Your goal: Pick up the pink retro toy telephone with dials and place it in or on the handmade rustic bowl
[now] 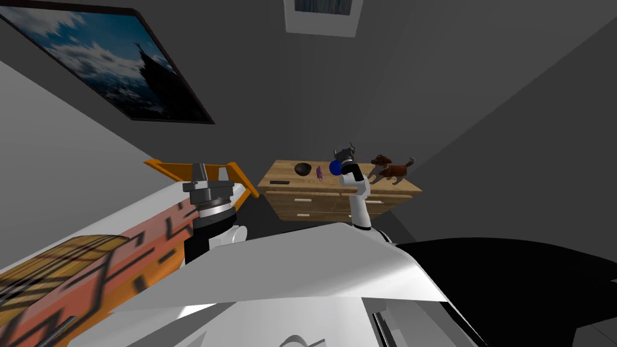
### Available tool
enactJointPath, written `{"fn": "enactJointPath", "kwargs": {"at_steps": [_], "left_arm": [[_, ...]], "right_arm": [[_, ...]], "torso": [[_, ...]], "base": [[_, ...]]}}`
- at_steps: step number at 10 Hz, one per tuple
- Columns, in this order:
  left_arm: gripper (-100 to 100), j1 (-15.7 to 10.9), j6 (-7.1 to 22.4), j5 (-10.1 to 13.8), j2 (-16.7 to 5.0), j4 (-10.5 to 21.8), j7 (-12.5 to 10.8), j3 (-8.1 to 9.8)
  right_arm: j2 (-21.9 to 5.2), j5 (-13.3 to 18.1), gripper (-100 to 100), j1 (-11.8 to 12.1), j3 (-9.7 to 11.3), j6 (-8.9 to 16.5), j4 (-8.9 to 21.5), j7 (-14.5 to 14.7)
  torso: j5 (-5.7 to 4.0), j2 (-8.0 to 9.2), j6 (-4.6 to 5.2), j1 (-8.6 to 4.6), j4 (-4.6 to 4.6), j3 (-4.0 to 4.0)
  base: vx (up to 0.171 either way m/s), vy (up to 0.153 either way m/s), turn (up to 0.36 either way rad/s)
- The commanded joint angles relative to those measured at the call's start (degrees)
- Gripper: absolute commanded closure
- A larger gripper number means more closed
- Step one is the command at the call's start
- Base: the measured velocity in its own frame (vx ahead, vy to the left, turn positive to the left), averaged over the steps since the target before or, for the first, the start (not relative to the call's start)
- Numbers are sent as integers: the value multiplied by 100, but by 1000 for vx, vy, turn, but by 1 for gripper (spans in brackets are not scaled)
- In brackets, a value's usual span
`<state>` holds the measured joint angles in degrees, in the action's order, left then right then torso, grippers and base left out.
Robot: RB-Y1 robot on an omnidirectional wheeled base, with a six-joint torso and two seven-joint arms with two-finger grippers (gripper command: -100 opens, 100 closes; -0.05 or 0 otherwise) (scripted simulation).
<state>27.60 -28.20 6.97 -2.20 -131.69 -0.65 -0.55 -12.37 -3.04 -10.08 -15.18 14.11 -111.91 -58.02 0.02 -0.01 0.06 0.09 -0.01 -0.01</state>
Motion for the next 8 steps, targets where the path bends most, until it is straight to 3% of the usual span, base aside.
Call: {"fn": "enactJointPath", "kwargs": {"at_steps": [1, 2, 3, 4, 5, 6, 7, 8], "left_arm": [[0, 0, 0, 0, 0, 0, 0, 0], [0, 0, 0, 0, 0, 0, 0, 0], [0, 0, 0, 0, 0, 0, 0, 0], [0, 0, 0, 0, 0, 0, 0, 0], [0, 0, 0, 0, 0, 0, 0, 0], [0, 0, 0, 0, 0, 0, 0, 0], [0, 0, 0, 0, 0, 0, 0, 0], [0, 0, 0, 0, 0, 0, 0, 0]], "right_arm": [[22, 0, -100, -181, -74, 286, 125, -286], [22, 0, -100, -181, -74, 299, 125, -454], [53, 5, -100, -333, -134, 535, 252, -620], [53, 5, -100, -333, -134, 535, 252, -771], [89, 10, -100, -474, -193, 765, 382, -931], [89, 10, -100, -474, -193, 765, 382, -1098], [130, 16, -100, -603, -251, 989, 515, -1262], [130, 16, -100, -603, -251, 989, 515, -1419]], "torso": [[0, 0, 0, 0, 0, 0], [0, 0, -2, 1, 0, 0], [0, 0, 0, -2, 0, 0], [0, 0, -3, 2, 0, 0], [0, 1, 1, -2, 0, 0], [0, 2, -1, -1, 0, 1], [-1, 1, 1, -2, 0, 1], [-1, 0, -1, -1, 0, 0]], "base": [[-2, 22, 115], [-2, 15, 57], [-3, 22, 112], [-3, 17, 58], [-7, 19, 86], [-2, 15, 59], [-1, 20, 88], [-1, 16, 52]]}}
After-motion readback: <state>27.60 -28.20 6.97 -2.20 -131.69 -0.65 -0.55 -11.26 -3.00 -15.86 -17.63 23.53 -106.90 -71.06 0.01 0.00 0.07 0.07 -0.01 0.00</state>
